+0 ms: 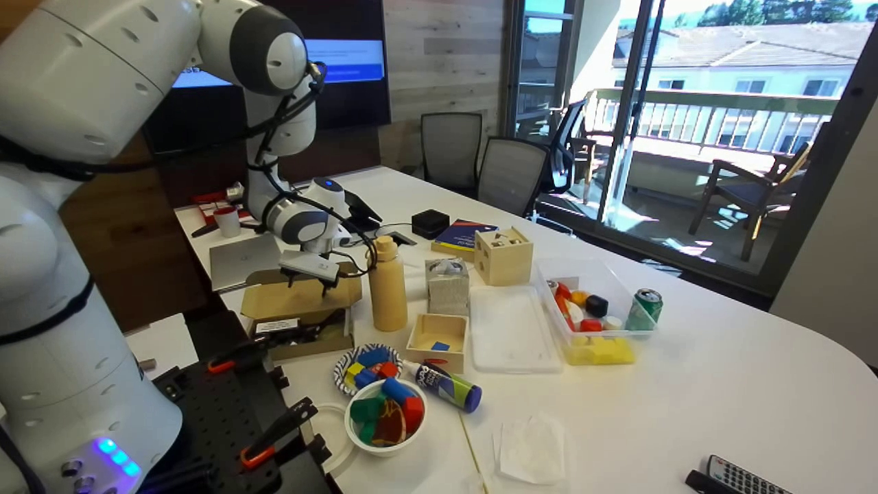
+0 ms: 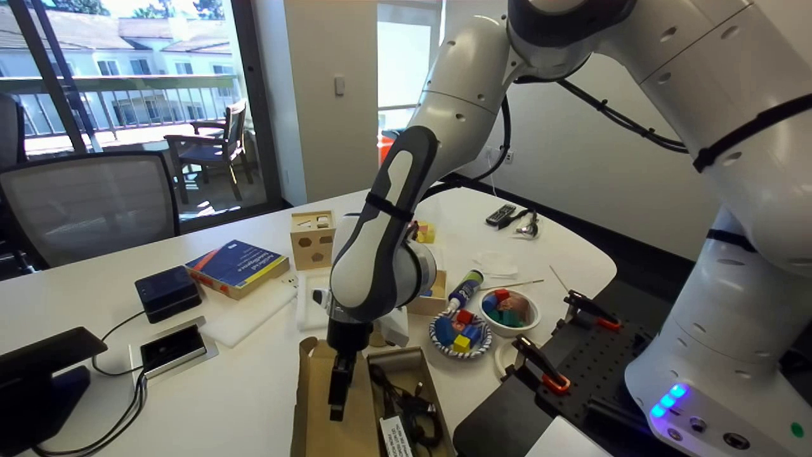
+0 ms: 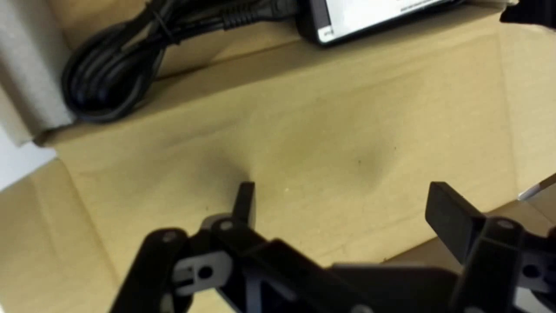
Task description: Open the brown box.
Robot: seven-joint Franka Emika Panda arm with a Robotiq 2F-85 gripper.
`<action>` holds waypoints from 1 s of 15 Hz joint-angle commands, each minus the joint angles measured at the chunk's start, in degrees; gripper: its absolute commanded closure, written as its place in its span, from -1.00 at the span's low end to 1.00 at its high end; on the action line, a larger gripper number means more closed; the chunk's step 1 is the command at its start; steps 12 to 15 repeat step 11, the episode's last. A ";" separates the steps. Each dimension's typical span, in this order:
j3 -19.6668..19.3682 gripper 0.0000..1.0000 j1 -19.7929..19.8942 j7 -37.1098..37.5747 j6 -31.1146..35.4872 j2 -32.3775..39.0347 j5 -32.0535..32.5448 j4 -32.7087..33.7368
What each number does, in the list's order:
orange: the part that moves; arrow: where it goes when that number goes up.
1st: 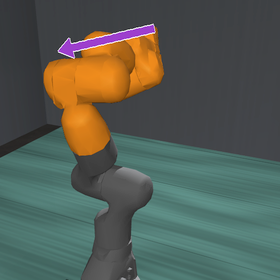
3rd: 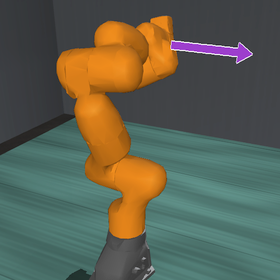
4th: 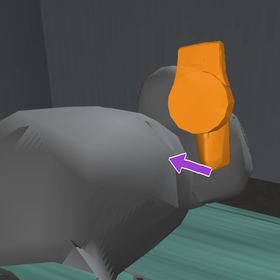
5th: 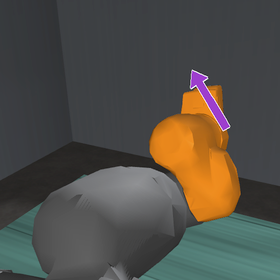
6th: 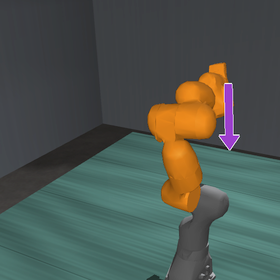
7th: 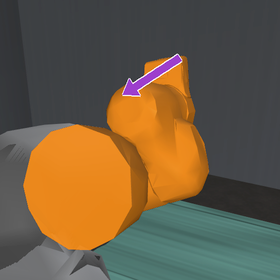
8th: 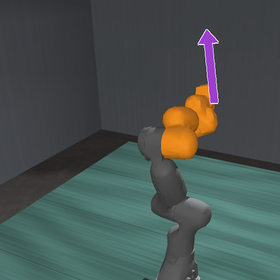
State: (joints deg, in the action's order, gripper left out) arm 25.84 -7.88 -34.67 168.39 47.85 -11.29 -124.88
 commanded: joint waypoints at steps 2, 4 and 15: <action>2.75 -1.00 4.97 6.13 1.73 -4.16 6.90 -6.90; 3.31 -1.00 6.37 7.85 1.89 -4.63 8.99 -8.22; 4.09 -1.00 9.15 11.06 4.76 -5.02 12.73 -11.34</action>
